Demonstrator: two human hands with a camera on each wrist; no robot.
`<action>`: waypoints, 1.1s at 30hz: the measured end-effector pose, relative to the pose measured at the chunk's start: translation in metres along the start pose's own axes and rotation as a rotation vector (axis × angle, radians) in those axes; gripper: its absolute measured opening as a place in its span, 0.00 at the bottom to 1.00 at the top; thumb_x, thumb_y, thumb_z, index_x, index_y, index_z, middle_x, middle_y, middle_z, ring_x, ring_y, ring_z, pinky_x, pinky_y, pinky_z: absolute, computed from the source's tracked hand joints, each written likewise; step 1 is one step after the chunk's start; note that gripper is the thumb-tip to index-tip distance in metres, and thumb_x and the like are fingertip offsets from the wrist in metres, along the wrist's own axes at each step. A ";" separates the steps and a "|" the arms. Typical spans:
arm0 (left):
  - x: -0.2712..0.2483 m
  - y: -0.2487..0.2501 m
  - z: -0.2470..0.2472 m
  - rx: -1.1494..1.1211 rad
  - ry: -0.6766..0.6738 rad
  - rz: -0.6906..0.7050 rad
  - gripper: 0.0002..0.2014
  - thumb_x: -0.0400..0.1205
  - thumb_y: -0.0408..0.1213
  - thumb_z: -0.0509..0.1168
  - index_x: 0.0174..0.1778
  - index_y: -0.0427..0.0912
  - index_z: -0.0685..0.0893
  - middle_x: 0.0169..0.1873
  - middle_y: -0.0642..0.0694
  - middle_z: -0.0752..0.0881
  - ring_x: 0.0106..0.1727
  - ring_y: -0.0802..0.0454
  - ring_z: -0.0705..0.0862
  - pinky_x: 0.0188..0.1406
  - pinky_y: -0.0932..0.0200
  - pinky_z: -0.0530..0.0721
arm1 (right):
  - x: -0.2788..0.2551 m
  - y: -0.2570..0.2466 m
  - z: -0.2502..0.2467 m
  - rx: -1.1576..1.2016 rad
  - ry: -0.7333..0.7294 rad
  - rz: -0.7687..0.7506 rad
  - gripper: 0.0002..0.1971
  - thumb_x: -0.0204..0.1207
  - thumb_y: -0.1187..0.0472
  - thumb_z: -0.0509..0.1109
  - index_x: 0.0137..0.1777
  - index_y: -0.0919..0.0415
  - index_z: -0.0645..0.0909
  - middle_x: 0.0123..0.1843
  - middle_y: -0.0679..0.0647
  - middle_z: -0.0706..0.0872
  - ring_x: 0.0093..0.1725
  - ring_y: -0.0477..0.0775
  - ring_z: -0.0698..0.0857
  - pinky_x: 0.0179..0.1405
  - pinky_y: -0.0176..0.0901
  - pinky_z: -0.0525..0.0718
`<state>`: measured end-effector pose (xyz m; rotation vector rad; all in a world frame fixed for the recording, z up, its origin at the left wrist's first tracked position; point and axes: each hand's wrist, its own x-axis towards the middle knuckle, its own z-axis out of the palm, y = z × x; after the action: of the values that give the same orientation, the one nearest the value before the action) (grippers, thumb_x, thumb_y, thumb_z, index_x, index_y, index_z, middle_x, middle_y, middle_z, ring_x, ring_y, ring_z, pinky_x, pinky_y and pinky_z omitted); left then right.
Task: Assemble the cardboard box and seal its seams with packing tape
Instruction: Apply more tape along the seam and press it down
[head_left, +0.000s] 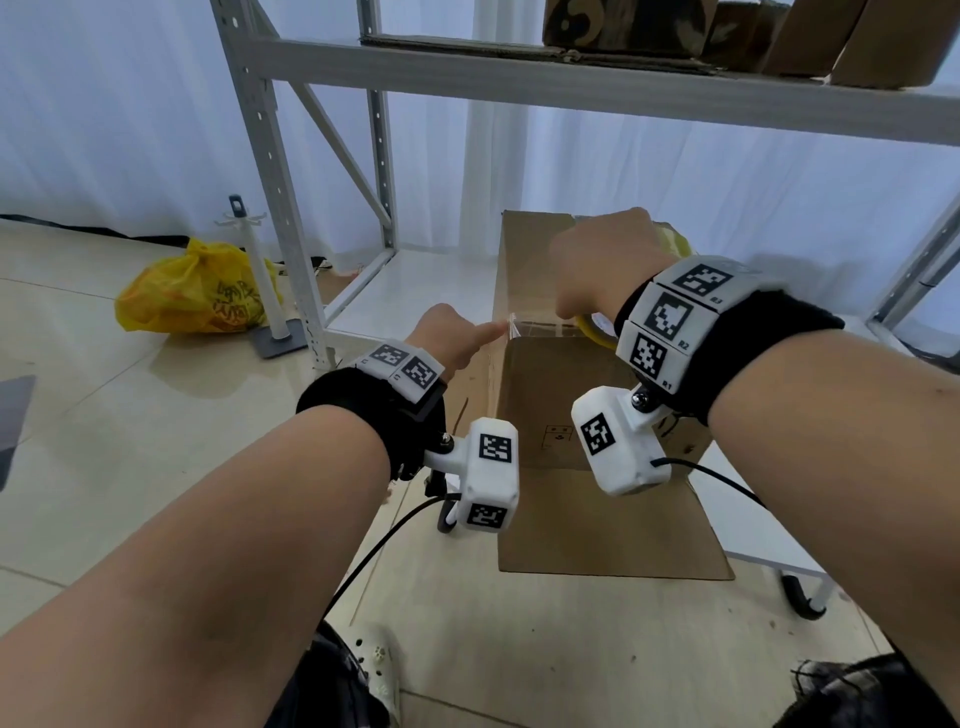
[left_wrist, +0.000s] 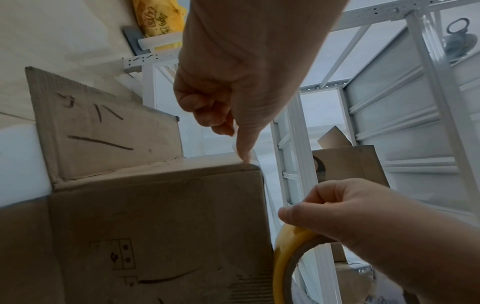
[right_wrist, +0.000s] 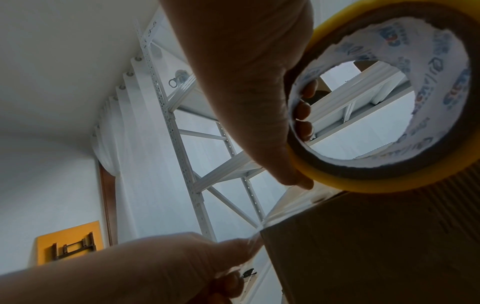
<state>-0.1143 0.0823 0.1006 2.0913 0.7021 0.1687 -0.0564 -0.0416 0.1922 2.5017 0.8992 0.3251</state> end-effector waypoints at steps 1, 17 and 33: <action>0.000 -0.001 0.001 -0.047 -0.019 -0.026 0.24 0.79 0.56 0.66 0.32 0.36 0.76 0.25 0.44 0.74 0.23 0.51 0.69 0.24 0.62 0.68 | 0.000 -0.001 0.001 -0.002 0.009 -0.001 0.06 0.73 0.62 0.63 0.35 0.55 0.74 0.31 0.49 0.75 0.30 0.49 0.72 0.41 0.47 0.68; -0.003 0.001 0.008 -0.160 -0.016 -0.084 0.21 0.79 0.53 0.67 0.36 0.35 0.77 0.28 0.43 0.74 0.26 0.50 0.70 0.30 0.57 0.71 | -0.023 0.041 0.023 0.402 0.403 0.164 0.31 0.70 0.34 0.66 0.63 0.57 0.75 0.60 0.59 0.77 0.61 0.64 0.77 0.58 0.58 0.74; -0.006 0.003 0.010 -0.196 -0.026 -0.139 0.22 0.80 0.54 0.65 0.34 0.37 0.75 0.29 0.43 0.74 0.29 0.50 0.69 0.31 0.58 0.69 | -0.029 0.052 0.030 0.679 0.307 0.268 0.29 0.69 0.35 0.67 0.63 0.53 0.74 0.58 0.54 0.78 0.60 0.59 0.77 0.49 0.50 0.70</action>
<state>-0.1139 0.0708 0.0981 1.8483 0.7807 0.1277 -0.0391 -0.1063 0.1900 3.2795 0.8941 0.5826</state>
